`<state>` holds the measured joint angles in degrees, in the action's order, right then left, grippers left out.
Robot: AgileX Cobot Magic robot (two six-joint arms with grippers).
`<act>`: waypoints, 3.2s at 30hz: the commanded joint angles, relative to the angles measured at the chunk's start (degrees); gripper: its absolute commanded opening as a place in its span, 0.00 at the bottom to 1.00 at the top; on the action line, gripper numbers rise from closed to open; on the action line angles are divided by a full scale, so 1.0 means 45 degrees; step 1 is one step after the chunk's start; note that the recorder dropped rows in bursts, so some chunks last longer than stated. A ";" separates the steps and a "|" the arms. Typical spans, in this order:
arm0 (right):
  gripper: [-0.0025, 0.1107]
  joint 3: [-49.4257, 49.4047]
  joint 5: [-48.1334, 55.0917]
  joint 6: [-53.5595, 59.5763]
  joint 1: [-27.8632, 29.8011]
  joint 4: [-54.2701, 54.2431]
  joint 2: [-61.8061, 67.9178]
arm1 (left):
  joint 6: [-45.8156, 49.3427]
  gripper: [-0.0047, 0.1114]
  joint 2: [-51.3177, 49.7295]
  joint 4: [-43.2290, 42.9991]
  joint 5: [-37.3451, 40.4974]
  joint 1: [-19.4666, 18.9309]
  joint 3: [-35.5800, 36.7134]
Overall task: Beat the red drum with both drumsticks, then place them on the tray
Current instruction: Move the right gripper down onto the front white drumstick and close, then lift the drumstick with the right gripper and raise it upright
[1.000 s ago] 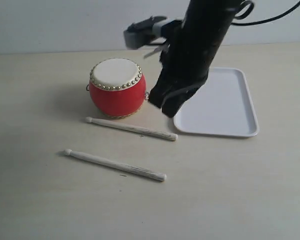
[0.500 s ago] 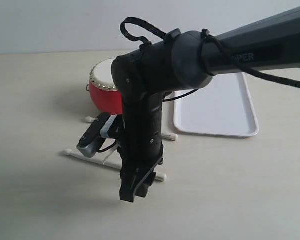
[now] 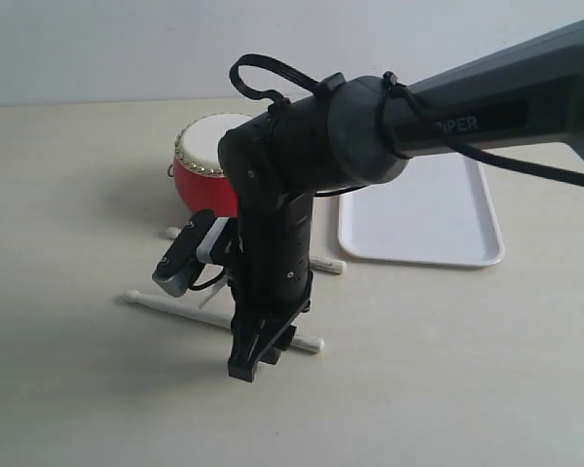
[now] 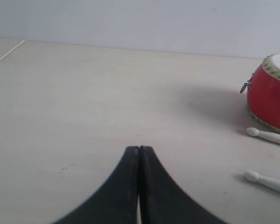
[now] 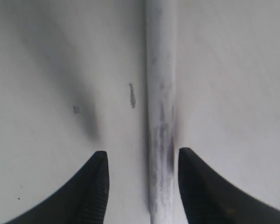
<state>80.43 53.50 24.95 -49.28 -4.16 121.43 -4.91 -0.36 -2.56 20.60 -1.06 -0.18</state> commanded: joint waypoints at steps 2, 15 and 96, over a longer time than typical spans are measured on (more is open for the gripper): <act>0.43 -0.0044 -0.0252 0.0013 -0.0016 0.0037 0.0088 | 0.0050 0.04 0.0081 0.0057 -0.0092 -0.0011 0.0041; 0.43 -0.0044 -0.0879 0.0048 -0.0016 0.0062 0.0113 | 0.0050 0.04 0.0081 0.0057 -0.0092 -0.0011 0.0041; 0.02 -0.0019 0.1833 1.3651 0.4085 -1.5357 -0.3717 | -0.2729 0.04 0.0081 -0.0667 -0.6434 -0.0011 0.0041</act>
<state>80.31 61.05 85.86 -31.14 -72.45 105.12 -9.66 -0.36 -6.06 -2.23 -1.06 -0.03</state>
